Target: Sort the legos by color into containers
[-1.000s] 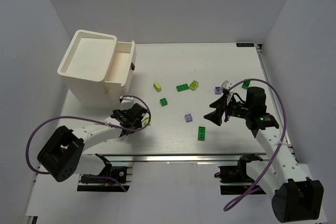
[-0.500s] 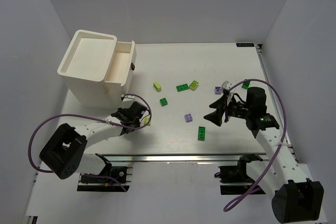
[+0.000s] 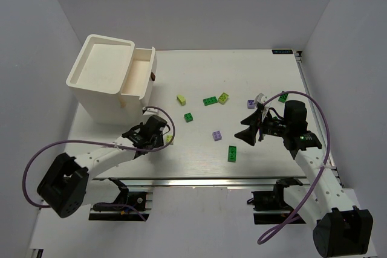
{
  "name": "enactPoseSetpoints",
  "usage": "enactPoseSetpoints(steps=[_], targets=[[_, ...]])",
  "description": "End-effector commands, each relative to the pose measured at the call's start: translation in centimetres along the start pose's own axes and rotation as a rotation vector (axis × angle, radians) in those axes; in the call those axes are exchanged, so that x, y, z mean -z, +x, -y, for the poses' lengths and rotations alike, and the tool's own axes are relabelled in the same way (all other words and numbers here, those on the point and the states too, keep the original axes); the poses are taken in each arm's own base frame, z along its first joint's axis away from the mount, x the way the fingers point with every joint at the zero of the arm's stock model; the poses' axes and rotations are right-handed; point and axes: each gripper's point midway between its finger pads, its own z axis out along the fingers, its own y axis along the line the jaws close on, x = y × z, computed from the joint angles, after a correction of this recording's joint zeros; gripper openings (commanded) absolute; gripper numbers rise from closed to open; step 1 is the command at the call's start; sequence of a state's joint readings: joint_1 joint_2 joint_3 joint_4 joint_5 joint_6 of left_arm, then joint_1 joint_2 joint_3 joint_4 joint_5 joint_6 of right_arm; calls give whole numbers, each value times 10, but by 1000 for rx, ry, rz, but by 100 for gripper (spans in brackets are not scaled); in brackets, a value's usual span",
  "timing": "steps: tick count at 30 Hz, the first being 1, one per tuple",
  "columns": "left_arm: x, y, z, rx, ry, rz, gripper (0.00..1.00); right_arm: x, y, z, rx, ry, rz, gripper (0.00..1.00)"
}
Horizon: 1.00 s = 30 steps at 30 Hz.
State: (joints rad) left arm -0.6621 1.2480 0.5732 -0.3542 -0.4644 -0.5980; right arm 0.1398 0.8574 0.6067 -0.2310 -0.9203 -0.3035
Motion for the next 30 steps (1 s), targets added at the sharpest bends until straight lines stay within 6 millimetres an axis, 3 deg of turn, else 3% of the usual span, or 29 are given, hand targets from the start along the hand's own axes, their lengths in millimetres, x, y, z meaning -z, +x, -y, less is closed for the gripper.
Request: enactPoseSetpoints(steps=[1,4,12,13,15,16,18,19,22,23,25,26,30], targets=[[32,-25,42,1,258,52,11,3,-17,-4,46,-18,34,72],[54,-26,61,-19,401,48,9,2,-18,-5,49,-22,36,72],[129,-53,113,-105,746,91,6,2,-17,-5,47,-22,34,71],[145,-73,119,-100,776,135,6,2,-17,-5,46,-21,35,71],[155,-93,121,-103,760,182,6,2,-17,-5,47,-24,34,71],[172,-118,124,-93,768,243,6,2,-17,-5,48,-19,34,71],[173,-141,116,-88,684,293,6,2,-16,-4,44,-20,32,70],[189,-166,116,-72,678,349,6,2,-17,-4,45,-18,32,70],[186,-195,102,-69,546,393,7,2,-16,-4,44,-20,32,71],[196,-211,97,-62,523,421,7,2,-17,-5,45,-20,33,71],[187,-226,85,-54,403,440,8,2,-17,-5,44,-21,33,71],[195,-241,81,-50,375,474,9,2,-17,-5,44,-23,33,71],[184,-257,61,-72,197,465,9,3,-18,-5,48,-24,36,71]])
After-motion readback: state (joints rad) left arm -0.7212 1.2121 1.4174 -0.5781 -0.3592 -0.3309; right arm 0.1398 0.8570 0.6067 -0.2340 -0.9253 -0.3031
